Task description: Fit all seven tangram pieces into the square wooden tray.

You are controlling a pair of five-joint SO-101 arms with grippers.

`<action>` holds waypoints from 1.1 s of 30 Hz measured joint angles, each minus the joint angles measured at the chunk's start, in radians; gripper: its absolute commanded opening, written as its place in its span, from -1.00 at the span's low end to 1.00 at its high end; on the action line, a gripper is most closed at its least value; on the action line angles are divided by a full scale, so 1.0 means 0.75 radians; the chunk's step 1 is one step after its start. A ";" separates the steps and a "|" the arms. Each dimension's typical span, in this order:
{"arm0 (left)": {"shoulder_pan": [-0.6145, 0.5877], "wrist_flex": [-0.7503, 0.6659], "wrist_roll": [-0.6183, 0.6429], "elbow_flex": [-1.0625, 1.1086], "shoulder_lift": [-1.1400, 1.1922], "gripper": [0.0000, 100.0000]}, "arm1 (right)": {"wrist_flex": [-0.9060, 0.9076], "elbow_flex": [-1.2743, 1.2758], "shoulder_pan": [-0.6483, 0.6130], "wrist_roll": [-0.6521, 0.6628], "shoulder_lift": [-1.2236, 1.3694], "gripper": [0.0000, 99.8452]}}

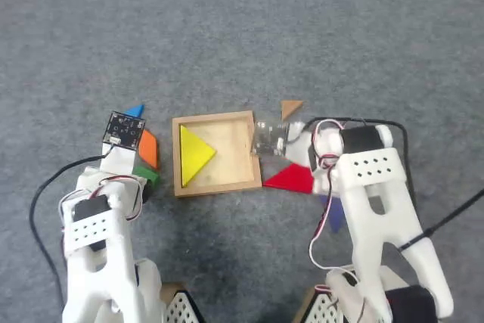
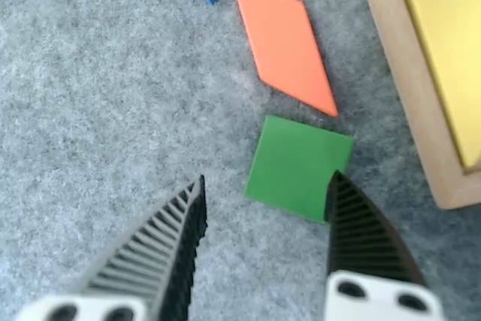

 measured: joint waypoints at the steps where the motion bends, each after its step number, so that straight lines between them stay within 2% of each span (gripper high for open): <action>1: 0.000 0.000 0.000 0.000 0.000 -0.50 | 0.000 0.037 0.010 0.039 0.000 -0.47; 7: 0.000 0.000 0.000 0.000 0.000 -0.50 | -0.203 0.252 0.031 0.160 -0.016 -0.47; 12: 0.000 0.000 0.000 0.000 0.000 -0.50 | -0.358 0.260 0.025 0.219 0.059 -0.47; 15: 0.000 0.000 0.000 0.000 0.000 -0.50 | -0.423 0.260 -0.035 0.219 0.151 -0.47; 21: 0.000 0.000 0.000 0.000 0.000 -0.50 | -0.440 0.227 -0.127 0.223 0.270 -0.29; 33: 0.000 0.000 -0.016 0.000 0.000 -0.50 | -0.440 0.200 -0.127 0.432 0.325 -0.29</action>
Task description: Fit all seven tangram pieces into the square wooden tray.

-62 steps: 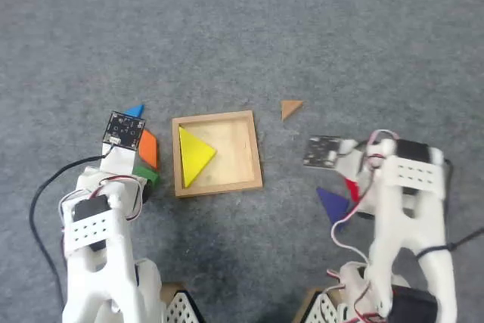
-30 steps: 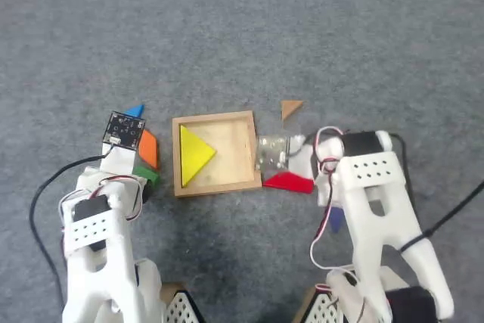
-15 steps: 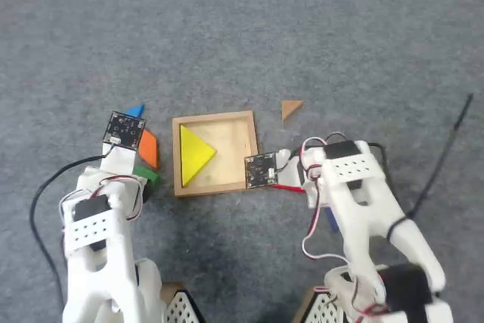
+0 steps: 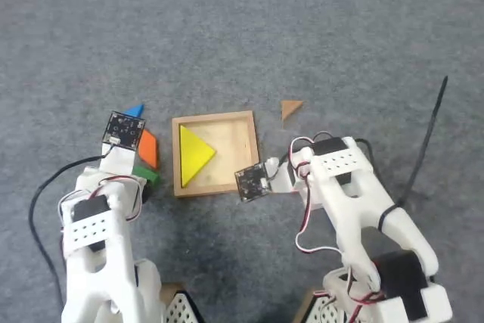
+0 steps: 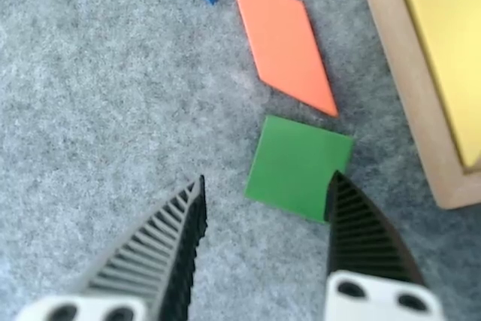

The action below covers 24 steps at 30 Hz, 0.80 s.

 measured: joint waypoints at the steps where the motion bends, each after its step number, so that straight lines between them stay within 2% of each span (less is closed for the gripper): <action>1: 0.000 0.000 -0.006 0.000 0.000 -0.50 | 0.000 0.000 0.014 0.035 0.020 -0.29; 5: 0.000 0.000 -0.008 0.000 0.000 -0.50 | -0.016 -0.023 0.047 0.131 0.127 -0.29; 12: 0.000 0.000 -0.008 0.000 0.000 -0.50 | -0.010 -0.174 0.047 0.147 0.307 -0.29; 18: 0.000 0.000 -0.008 0.000 0.000 -0.50 | 0.047 -0.256 0.047 0.147 0.338 -0.50; 24: 0.000 0.000 -0.008 0.000 0.000 -0.50 | 0.047 -0.280 0.047 0.149 0.362 -0.52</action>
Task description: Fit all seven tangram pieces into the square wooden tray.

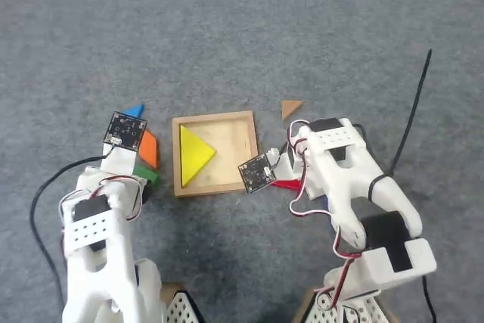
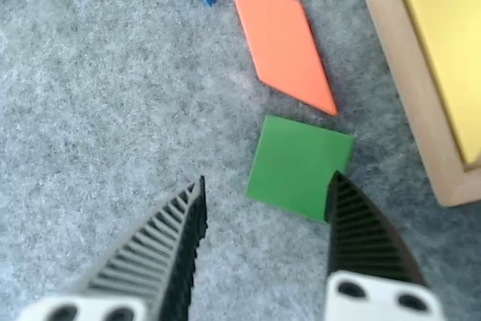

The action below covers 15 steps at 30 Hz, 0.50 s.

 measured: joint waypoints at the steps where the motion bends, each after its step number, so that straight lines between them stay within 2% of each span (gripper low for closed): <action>1: 0.000 0.000 0.000 0.000 0.000 -0.50 | 0.002 -0.008 0.000 0.000 0.004 -0.52; 4: 0.000 0.000 0.000 0.000 0.000 -0.50 | 0.004 -0.014 0.000 0.000 0.008 -0.53; 9: 0.000 0.000 0.000 0.000 0.000 -0.50 | -0.002 -0.016 0.000 0.004 0.008 -0.73; 15: 0.000 0.000 0.000 0.000 0.000 -0.50 | -0.004 -0.025 0.000 0.004 0.008 -0.70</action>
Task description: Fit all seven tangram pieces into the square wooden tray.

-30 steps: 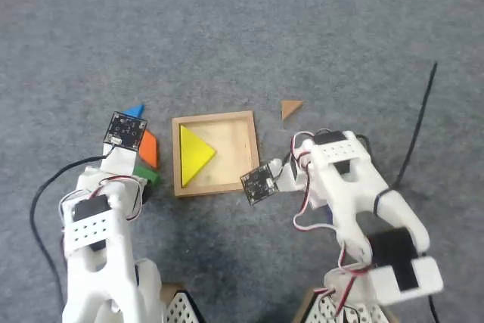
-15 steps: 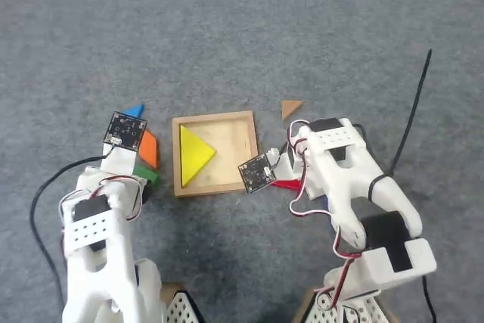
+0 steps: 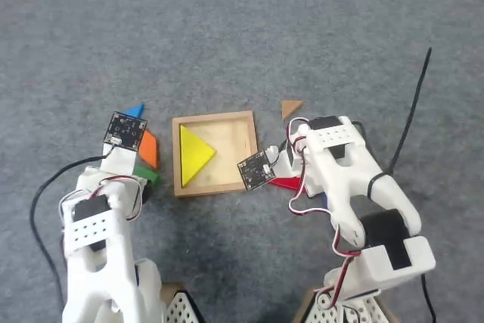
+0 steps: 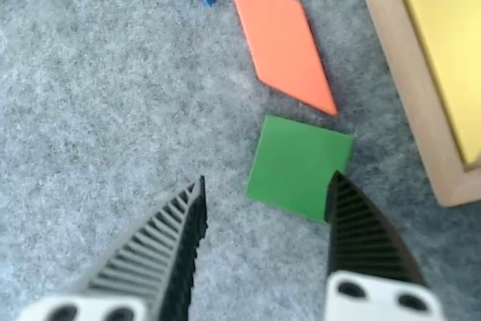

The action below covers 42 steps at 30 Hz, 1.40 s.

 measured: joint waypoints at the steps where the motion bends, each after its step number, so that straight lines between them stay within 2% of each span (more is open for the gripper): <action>1: 0.000 0.000 0.000 0.000 0.000 -0.50 | 0.000 0.000 0.000 0.000 0.000 -0.70; 18: 0.000 0.000 0.000 0.000 0.000 -0.50 | 0.198 -0.102 0.000 -0.078 0.004 -0.69; 25: 0.000 0.000 0.000 0.000 0.000 -0.50 | 0.198 -0.102 0.006 -0.303 -0.010 -0.69; 33: 0.000 0.000 0.000 0.000 0.000 -0.50 | 0.203 -0.016 0.119 -0.595 -0.315 -0.69; 42: 0.000 0.000 0.000 0.000 0.000 -0.50 | 0.207 0.266 0.438 -0.902 -0.831 -0.69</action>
